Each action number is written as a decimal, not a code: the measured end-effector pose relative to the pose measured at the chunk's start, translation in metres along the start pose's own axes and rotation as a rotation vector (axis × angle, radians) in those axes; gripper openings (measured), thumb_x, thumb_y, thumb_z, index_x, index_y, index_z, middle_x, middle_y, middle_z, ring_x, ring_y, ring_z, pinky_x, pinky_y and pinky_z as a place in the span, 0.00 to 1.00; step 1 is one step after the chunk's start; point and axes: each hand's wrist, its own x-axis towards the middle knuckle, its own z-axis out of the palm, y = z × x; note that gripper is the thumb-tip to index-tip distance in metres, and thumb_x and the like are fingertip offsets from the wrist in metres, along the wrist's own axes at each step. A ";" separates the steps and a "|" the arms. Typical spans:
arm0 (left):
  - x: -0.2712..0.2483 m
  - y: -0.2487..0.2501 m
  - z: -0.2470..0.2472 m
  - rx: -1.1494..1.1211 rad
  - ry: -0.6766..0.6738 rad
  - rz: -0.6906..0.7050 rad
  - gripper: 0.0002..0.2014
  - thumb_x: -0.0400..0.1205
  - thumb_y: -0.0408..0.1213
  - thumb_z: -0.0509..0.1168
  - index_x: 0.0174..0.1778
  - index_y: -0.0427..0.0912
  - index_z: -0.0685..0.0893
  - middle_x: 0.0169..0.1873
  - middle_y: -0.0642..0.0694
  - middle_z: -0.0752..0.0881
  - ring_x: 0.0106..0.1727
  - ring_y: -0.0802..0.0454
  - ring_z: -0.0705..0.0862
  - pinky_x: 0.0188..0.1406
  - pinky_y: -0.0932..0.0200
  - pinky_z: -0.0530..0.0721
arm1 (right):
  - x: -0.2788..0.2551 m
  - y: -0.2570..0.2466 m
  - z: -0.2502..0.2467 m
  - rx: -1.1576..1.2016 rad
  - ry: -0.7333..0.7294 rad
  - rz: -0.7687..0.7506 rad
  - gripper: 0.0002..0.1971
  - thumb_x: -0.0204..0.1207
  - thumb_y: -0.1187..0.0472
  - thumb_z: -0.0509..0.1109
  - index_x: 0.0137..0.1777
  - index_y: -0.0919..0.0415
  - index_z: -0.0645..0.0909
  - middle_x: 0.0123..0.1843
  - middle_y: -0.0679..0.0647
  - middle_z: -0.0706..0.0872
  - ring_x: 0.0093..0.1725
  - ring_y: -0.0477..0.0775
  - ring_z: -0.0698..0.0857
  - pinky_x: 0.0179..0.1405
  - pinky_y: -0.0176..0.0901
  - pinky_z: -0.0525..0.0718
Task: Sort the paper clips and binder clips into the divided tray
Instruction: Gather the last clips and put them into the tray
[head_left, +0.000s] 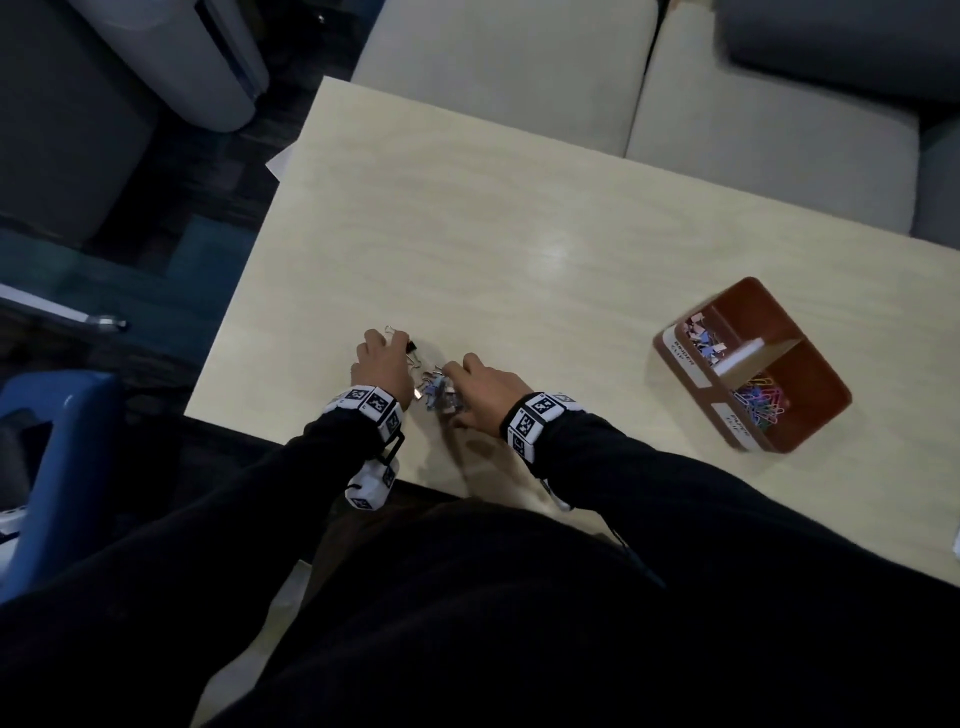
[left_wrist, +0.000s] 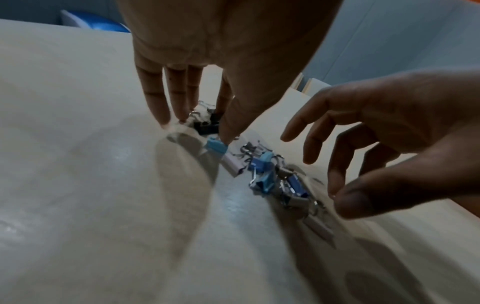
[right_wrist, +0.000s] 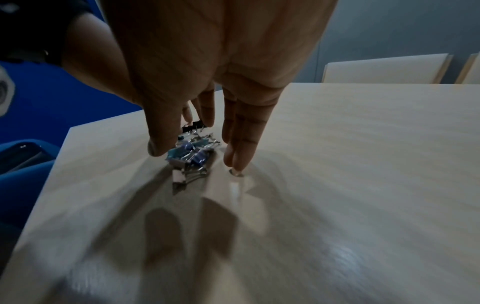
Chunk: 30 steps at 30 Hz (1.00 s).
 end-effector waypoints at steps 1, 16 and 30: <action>0.000 -0.002 0.001 -0.025 -0.002 -0.001 0.23 0.77 0.27 0.65 0.68 0.41 0.71 0.64 0.36 0.69 0.62 0.35 0.73 0.55 0.44 0.79 | 0.003 -0.003 0.003 -0.015 -0.003 0.000 0.33 0.73 0.56 0.76 0.75 0.59 0.65 0.63 0.62 0.72 0.48 0.67 0.85 0.35 0.50 0.75; 0.007 -0.014 0.007 -0.248 -0.089 -0.048 0.14 0.77 0.30 0.70 0.57 0.37 0.78 0.60 0.34 0.71 0.45 0.32 0.83 0.48 0.47 0.82 | 0.019 0.000 0.011 0.001 -0.013 0.027 0.20 0.79 0.67 0.62 0.71 0.60 0.71 0.60 0.65 0.75 0.48 0.69 0.83 0.38 0.50 0.73; 0.005 -0.019 -0.007 -0.161 0.088 0.049 0.10 0.76 0.37 0.66 0.52 0.45 0.81 0.48 0.43 0.85 0.54 0.37 0.81 0.53 0.48 0.75 | 0.015 0.026 0.005 0.346 0.129 0.174 0.08 0.81 0.61 0.63 0.57 0.56 0.79 0.55 0.55 0.82 0.50 0.58 0.83 0.52 0.52 0.82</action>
